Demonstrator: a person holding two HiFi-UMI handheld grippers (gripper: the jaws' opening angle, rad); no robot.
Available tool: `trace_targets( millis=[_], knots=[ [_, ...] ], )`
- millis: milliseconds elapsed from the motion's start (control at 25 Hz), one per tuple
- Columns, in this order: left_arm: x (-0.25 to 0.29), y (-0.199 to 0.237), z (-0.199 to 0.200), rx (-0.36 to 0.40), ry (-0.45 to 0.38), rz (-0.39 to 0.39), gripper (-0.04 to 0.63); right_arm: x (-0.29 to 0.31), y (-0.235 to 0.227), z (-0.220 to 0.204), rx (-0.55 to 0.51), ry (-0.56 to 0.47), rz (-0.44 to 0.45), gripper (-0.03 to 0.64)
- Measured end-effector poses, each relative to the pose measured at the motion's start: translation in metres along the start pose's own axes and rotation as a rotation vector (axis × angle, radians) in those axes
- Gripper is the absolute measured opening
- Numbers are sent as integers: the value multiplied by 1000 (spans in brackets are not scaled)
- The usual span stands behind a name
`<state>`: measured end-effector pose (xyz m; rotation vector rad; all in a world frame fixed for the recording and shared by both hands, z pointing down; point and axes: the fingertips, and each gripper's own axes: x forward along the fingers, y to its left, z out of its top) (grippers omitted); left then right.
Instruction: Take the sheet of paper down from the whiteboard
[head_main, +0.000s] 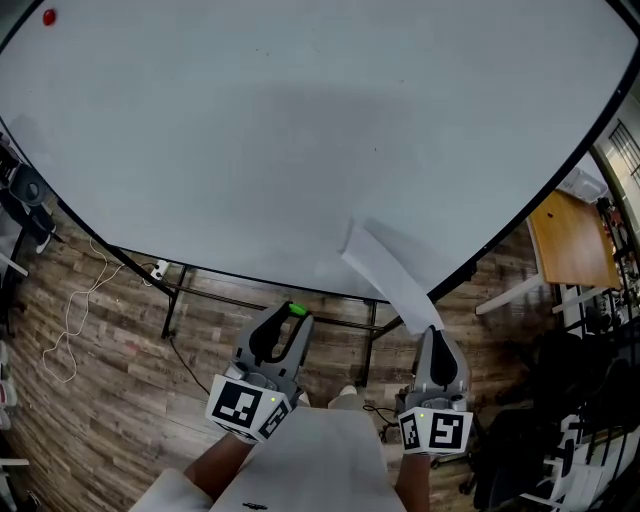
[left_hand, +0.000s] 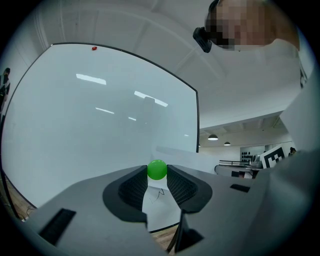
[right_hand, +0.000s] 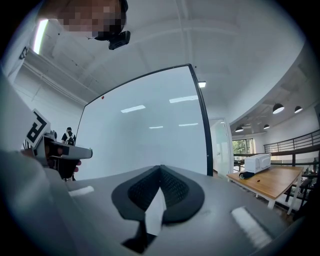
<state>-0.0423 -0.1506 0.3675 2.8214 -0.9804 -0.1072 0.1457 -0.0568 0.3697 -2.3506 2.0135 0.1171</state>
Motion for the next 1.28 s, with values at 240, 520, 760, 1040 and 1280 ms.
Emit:
trace_targets(
  millis=[240,520,760,1040,1280],
  knots=[
    [0,3,2,-3,-1,0,123,4,6,3,-10,4,13,11],
    [-2,6,2,-2,-5,-4,123,6,12,2,-17,7,21,11],
    [-5,7,2,-7,-5,-4,123,6,15,3,-19,4,23,11],
    [-7,10,1,-10,-8,0,123,7,19,3,-24,3,28,11],
    [-12,10,2,-11,-11,-1,123,4,25,6,-31,0,34,11]
  ],
)
